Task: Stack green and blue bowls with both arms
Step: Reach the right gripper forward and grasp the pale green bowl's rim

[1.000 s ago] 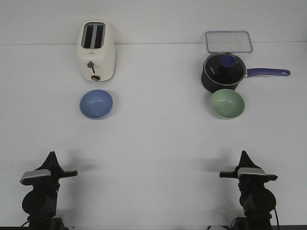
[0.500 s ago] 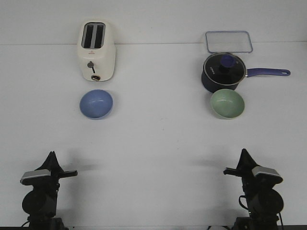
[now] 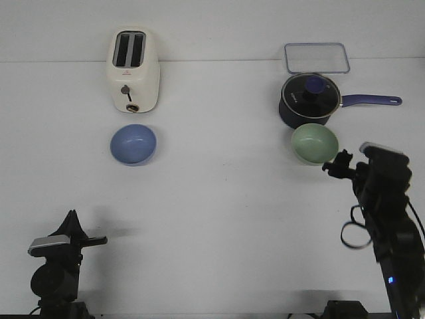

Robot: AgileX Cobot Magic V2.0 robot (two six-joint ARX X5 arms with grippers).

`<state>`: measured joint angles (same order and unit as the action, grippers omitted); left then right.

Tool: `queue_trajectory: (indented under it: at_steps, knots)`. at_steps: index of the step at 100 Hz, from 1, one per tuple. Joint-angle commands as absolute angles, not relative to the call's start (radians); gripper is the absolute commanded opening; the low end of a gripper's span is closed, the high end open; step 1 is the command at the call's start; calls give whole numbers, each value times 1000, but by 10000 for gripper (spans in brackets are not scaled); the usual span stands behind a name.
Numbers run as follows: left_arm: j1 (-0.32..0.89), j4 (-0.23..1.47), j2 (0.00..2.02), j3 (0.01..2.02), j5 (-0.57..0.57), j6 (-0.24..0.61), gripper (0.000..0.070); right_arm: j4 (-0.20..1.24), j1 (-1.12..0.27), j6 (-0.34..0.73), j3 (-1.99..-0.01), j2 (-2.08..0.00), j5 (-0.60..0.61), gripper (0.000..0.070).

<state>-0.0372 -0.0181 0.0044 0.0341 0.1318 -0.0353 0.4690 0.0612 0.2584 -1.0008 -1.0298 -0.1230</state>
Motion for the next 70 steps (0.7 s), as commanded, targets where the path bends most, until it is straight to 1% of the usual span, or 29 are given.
queue_trajectory:
  at_steps: [1, 12, 26, 38, 56, 60, 64, 70]
  knots:
    - [-38, -32, 3, 14, 131, -33, 15, 496, 85, 226, -1072, -1198, -94, 454]
    - [-38, -32, 3, 14, 130, -33, 15, 511, 127, 218, -1167, -1396, -1, 454]
    - [-38, -32, 3, 14, 130, -33, 15, 517, 166, 220, -1241, -1580, 47, 454]
    - [-38, -31, 3, 14, 131, -33, 15, 479, 181, 220, -1255, -1675, 70, 454]
    - [-38, -32, 3, 14, 130, -33, 15, 411, 187, 244, -1255, -1760, 134, 447]
    - [-38, -32, 3, 14, 130, -33, 15, 402, 187, 252, -1255, -1770, 136, 411]
    - [-38, -32, 3, 14, 130, -33, 15, 397, 187, 259, -1255, -1775, 134, 338]
    - [-38, -32, 3, 14, 130, -33, 15, 386, 186, 267, -1255, -1781, 134, 198]
